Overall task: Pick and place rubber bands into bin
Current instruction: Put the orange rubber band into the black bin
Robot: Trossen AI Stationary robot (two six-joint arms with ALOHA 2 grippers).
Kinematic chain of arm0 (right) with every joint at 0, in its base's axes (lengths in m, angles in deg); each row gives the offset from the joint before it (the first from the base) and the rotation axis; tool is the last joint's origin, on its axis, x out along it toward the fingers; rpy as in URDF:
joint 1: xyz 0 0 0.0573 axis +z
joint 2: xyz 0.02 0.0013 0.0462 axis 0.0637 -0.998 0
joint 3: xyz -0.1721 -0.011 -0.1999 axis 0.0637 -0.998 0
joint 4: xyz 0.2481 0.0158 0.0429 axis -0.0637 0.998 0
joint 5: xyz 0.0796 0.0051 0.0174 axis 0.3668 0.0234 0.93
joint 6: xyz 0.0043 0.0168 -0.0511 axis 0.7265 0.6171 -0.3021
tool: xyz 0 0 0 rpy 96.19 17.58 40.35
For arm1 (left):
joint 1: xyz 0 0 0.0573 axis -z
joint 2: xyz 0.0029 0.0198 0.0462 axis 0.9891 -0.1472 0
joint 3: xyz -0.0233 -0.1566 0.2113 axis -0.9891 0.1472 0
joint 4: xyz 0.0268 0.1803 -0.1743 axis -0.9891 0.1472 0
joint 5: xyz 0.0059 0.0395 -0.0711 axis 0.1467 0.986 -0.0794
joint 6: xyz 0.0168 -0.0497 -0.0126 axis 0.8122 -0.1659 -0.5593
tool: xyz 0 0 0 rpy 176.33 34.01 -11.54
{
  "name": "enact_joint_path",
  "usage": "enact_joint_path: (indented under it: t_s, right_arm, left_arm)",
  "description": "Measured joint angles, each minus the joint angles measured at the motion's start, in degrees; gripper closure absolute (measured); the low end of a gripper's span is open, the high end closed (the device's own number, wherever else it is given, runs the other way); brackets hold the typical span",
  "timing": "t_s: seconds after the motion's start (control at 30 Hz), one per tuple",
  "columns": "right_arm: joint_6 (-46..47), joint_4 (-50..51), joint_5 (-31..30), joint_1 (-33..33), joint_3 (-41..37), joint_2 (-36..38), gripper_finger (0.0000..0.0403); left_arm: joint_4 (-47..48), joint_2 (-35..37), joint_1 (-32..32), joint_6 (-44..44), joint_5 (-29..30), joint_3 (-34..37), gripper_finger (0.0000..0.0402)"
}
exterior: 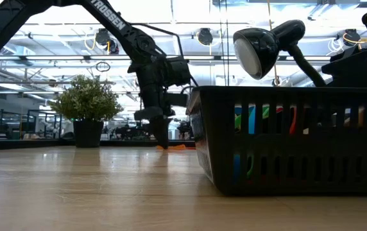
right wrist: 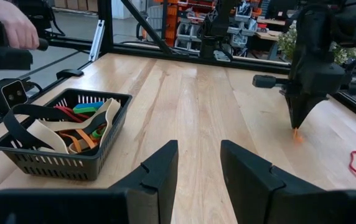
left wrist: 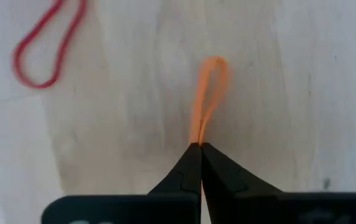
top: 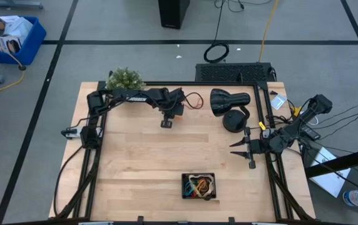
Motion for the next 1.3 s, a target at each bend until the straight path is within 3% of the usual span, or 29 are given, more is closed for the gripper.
enact_joint_path:
  t_s: [0.4,0.67,0.87,1.3]
  right_arm:
    - [0.00,0.00,-0.02,0.00,0.00,0.02,0.0286]
    - [0.00,-0.18,0.02,0.00,0.00,0.00,0.0287]
    - [0.13,-0.33,0.13,0.02,0.00,-0.28,0.0287]
    - [0.48,-0.33,0.20,0.00,0.00,-0.33,0.0287]
  left_arm:
    - [3.94,13.21,4.14,-2.56,2.31,-0.09,0.0397]
    - [2.17,21.45,12.14,-7.44,-3.78,-0.11,0.0398]
    - [-3.27,22.38,20.32,-10.34,-8.56,-0.11,0.0398]
    - [-16.10,17.64,34.46,-14.33,-8.69,-0.21,0.0393]
